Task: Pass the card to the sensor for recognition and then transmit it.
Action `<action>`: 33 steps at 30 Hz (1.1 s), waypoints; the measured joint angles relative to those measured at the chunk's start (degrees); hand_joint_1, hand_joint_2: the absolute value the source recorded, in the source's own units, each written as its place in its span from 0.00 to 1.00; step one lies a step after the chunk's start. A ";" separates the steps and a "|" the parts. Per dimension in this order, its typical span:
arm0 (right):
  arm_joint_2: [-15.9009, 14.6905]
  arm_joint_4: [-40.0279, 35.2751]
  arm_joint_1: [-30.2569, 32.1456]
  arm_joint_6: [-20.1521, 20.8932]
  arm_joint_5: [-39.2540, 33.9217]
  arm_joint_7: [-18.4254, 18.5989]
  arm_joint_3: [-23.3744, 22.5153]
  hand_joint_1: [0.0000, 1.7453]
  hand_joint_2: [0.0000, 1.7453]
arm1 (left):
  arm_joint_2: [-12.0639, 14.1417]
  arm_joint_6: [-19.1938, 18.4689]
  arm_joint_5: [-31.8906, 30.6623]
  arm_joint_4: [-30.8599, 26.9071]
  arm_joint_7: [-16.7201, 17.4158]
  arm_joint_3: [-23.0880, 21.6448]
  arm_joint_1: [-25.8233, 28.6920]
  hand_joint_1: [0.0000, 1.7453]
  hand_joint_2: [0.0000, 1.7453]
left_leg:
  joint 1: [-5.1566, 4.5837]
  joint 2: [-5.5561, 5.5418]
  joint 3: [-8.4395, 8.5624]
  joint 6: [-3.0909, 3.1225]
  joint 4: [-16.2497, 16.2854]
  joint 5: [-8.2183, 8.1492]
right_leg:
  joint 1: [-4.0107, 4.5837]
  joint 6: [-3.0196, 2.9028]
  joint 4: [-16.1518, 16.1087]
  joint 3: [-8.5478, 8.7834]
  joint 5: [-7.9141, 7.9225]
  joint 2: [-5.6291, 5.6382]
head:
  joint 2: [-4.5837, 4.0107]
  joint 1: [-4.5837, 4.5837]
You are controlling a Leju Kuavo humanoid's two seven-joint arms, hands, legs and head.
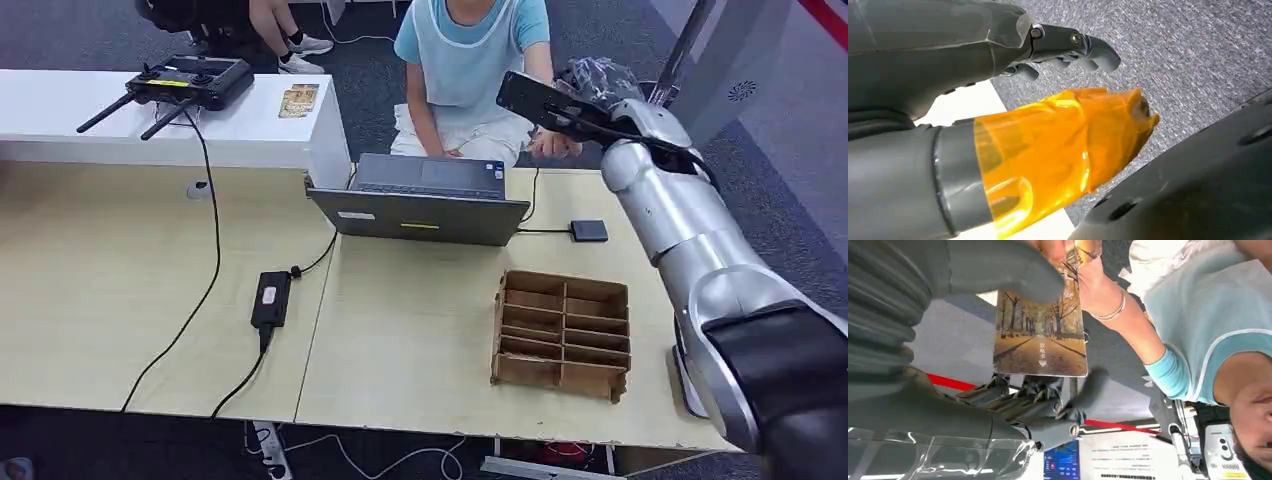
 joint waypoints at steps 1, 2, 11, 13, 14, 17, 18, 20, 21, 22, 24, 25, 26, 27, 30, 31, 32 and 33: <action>0.04 0.09 0.00 0.00 0.00 0.00 0.00 0.11 1.00 | 0.00 0.00 0.00 0.00 0.00 0.00 0.00 0.00 0.00 | 0.00 0.00 0.00 0.00 0.00 0.00 | 0.00 0.00 0.00 0.00 0.00 0.00 | -0.02 0.00; 0.04 0.15 0.00 0.00 -0.02 0.00 0.00 0.00 1.00 | 0.00 0.00 0.00 0.00 0.00 0.00 0.00 0.00 0.00 | 0.00 0.00 0.00 0.00 0.00 0.00 | 0.00 0.00 0.00 0.00 0.00 0.00 | -0.02 0.00; 0.13 0.52 -0.02 -0.20 0.26 0.26 -0.28 0.00 1.00 | 0.00 0.02 0.00 0.00 0.00 0.00 0.00 0.00 0.00 | 0.00 0.00 0.00 0.00 0.00 0.00 | 0.00 0.00 0.00 0.00 0.00 0.00 | 0.00 0.00; 0.13 0.55 -0.02 -0.35 0.64 0.26 -0.59 0.00 1.00 | 0.00 0.02 0.02 0.00 0.00 0.00 0.00 0.00 0.00 | 0.00 0.00 0.00 0.00 0.00 0.00 | 0.00 0.00 0.00 0.00 0.00 0.00 | -0.02 0.00; 0.13 0.55 -0.02 -0.50 0.96 0.24 -0.81 0.00 1.00 | 0.00 0.02 0.07 0.00 0.00 0.00 0.00 0.00 0.00 | 0.00 0.00 0.00 0.00 0.00 0.00 | 0.00 0.00 0.00 0.00 0.00 0.00 | -0.02 0.00; 0.13 0.55 -0.02 -0.87 1.31 0.15 -1.31 0.00 1.00 | 0.00 0.02 0.15 0.00 0.00 0.00 0.00 0.00 0.00 | 0.00 0.00 0.00 0.00 0.00 0.00 | 0.00 0.00 0.00 0.00 0.00 0.00 | 0.00 0.00; 0.13 0.55 -0.02 -1.05 1.31 0.15 -1.46 0.00 1.00 | 0.00 0.02 0.15 0.00 0.00 0.00 0.00 0.00 0.00 | 0.00 0.00 0.00 0.00 0.00 0.00 | 0.00 0.00 0.00 0.00 0.00 0.00 | -0.02 0.00; 0.13 0.35 0.02 -2.04 1.46 0.13 -1.97 0.00 1.00 | -0.02 0.02 0.17 0.00 0.00 0.00 0.00 0.00 0.00 | 0.00 0.00 0.00 0.00 0.00 0.00 | 0.00 0.00 0.00 -0.01 0.00 0.00 | -0.02 0.00; 0.15 -0.02 0.08 -3.09 1.42 -0.06 -2.53 0.00 1.00 | -0.02 0.02 0.17 0.00 0.00 0.00 0.00 0.00 0.00 | 0.00 0.00 0.00 0.00 0.00 0.00 | 0.00 0.00 0.00 -0.01 0.00 0.00 | -0.02 0.00; 0.15 -0.44 0.24 -4.00 1.11 -0.22 -2.93 0.00 1.00 | -0.02 0.02 0.20 0.00 0.00 0.00 0.00 0.00 0.00 | 0.00 0.00 0.00 0.00 0.00 0.00 | 0.00 0.00 0.00 0.00 0.00 0.00 | -0.02 0.00; 0.17 -2.56 1.35 -5.88 -0.60 -1.12 -4.44 0.00 1.00 | -0.07 0.04 0.44 0.00 0.02 0.00 0.00 0.00 0.00 | 0.00 0.00 0.01 0.00 0.00 0.00 | 0.00 0.00 0.00 0.00 0.00 0.00 | -0.02 0.00; 0.22 -4.34 2.36 -6.52 -2.02 -1.66 -5.67 0.00 1.00 | -0.13 0.07 0.61 0.00 0.02 0.00 0.00 0.00 0.00 | 0.00 0.00 0.01 0.00 0.00 0.00 | 0.00 0.00 -0.01 0.00 0.00 0.00 | 0.00 0.00; 0.22 -6.68 3.64 -6.47 -3.59 -2.10 -7.11 0.00 1.00 | -0.22 0.09 0.85 0.00 0.02 0.00 0.00 0.00 0.00 | 0.00 0.00 0.01 0.00 0.00 0.00 | 0.00 0.00 -0.01 0.00 0.00 0.00 | 0.00 0.00; 0.22 -8.78 4.97 -6.34 -4.88 -2.41 -8.44 0.00 1.00 | -0.31 0.11 1.07 0.00 0.02 0.00 0.01 0.00 0.00 | 0.00 -0.01 0.00 0.00 0.00 0.00 | 0.00 0.00 -0.01 -0.01 0.00 -0.01 | -0.02 0.00; 0.39 -15.98 8.94 -4.55 -9.27 -3.39 -13.98 0.00 1.00 | -0.57 0.15 1.38 0.00 0.02 0.00 0.06 0.00 0.00 | 0.00 -0.03 -0.02 0.00 0.00 -0.01 | 0.00 0.00 -0.02 0.00 0.00 -0.03 | 0.00 0.00; 0.48 -17.80 10.09 -4.15 -9.60 -3.48 -15.50 0.00 1.00 | -0.61 0.15 1.40 0.00 0.02 0.00 0.06 0.00 0.00 | 0.00 -0.03 -0.02 0.00 0.00 -0.01 | 0.00 0.00 -0.02 0.00 0.00 -0.03 | -0.02 0.00; 0.59 -19.37 10.93 -3.98 -9.84 -3.63 -16.77 0.00 1.00 | -0.70 0.15 1.57 0.00 0.02 0.00 0.06 0.00 0.00 | 0.00 -0.04 -0.03 0.00 0.00 -0.01 | 0.00 0.00 -0.02 0.00 0.00 -0.04 | -0.02 0.02; 0.65 -20.63 11.52 -3.54 -10.96 -3.87 -17.85 0.00 1.00 | -0.74 0.15 1.64 0.00 0.02 0.00 0.07 0.00 0.00 | 0.00 -0.04 -0.03 0.00 0.00 -0.01 | 0.00 0.00 -0.02 -0.01 0.00 -0.05 | -0.02 0.00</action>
